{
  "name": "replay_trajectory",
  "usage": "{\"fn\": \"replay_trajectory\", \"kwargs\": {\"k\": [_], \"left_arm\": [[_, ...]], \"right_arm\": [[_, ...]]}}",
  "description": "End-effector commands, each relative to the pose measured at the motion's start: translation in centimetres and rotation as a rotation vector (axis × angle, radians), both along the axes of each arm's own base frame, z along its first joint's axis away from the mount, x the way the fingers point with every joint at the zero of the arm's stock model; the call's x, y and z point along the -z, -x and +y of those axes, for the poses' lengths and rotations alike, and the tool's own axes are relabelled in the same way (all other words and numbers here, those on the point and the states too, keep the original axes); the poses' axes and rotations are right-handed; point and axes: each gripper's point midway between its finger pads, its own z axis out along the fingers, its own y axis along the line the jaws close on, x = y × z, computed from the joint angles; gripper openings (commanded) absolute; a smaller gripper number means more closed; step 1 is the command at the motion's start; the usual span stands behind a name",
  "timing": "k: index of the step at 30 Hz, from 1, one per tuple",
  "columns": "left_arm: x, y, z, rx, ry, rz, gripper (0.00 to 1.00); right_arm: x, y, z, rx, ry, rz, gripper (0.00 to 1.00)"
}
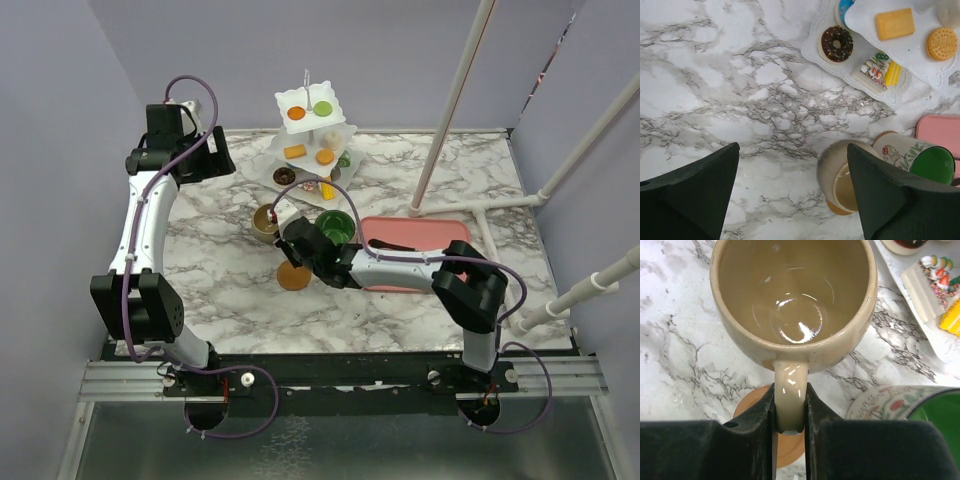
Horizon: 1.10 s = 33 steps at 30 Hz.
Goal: Serve the afternoon tea
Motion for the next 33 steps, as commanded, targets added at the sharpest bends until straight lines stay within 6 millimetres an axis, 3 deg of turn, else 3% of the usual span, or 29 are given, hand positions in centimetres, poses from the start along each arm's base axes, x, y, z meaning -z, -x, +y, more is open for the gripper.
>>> {"fn": "replay_trajectory", "kwargs": {"k": [1, 3, 12, 28, 33], "left_arm": [[-0.7, -0.5, 1.7, -0.021, 0.004, -0.020, 0.92], [-0.4, -0.7, 1.9, -0.019, -0.006, -0.018, 0.99], [1.7, -0.4, 2.2, -0.007, -0.028, 0.015, 0.99], [2.8, -0.2, 2.0, 0.037, -0.045, -0.007, 0.99], [3.2, -0.1, 2.3, 0.041, -0.062, -0.001, 0.99]], "right_arm": [[-6.6, 1.0, 0.7, -0.010, -0.190, -0.064, 0.01], [-6.3, 2.0, 0.2, -0.016, -0.187, -0.057, 0.01], [-3.0, 5.2, -1.7, -0.041, -0.175, 0.003, 0.01], [1.6, 7.5, -2.4, -0.093, -0.137, 0.060, 0.01], [1.5, 7.9, -2.8, -0.083, -0.125, 0.026, 0.01]]}}
